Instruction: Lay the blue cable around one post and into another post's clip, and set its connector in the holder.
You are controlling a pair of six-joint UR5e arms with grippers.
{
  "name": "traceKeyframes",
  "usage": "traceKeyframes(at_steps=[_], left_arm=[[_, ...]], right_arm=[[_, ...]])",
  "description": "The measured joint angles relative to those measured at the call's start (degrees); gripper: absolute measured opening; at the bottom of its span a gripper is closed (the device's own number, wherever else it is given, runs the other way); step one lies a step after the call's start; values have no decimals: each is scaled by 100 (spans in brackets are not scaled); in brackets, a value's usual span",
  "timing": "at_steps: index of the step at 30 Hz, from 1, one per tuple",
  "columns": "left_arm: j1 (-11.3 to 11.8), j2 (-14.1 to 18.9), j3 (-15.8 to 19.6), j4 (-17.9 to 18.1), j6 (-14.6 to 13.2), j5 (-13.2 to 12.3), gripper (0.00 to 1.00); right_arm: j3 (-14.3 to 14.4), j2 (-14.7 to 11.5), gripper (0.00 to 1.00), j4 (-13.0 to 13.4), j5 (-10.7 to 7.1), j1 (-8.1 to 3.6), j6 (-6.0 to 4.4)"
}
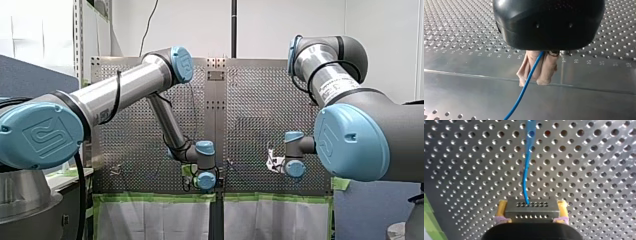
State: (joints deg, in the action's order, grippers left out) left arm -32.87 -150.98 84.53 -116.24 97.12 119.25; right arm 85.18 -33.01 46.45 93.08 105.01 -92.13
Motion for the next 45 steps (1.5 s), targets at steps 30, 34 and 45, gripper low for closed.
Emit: traceKeyframes(at_steps=[30,34,45], left_arm=[[37,20,-76,-865,-332,-415,100],[-13,104,28,-1064,-530,-614,100],[-197,612,545,-1605,-1070,-1155,100]], right_arm=[[-16,3,1,-22,-29,-108,16],[-15,7,1,-33,-68,-107,6],[-14,8,1,-60,-132,-108,-31]])
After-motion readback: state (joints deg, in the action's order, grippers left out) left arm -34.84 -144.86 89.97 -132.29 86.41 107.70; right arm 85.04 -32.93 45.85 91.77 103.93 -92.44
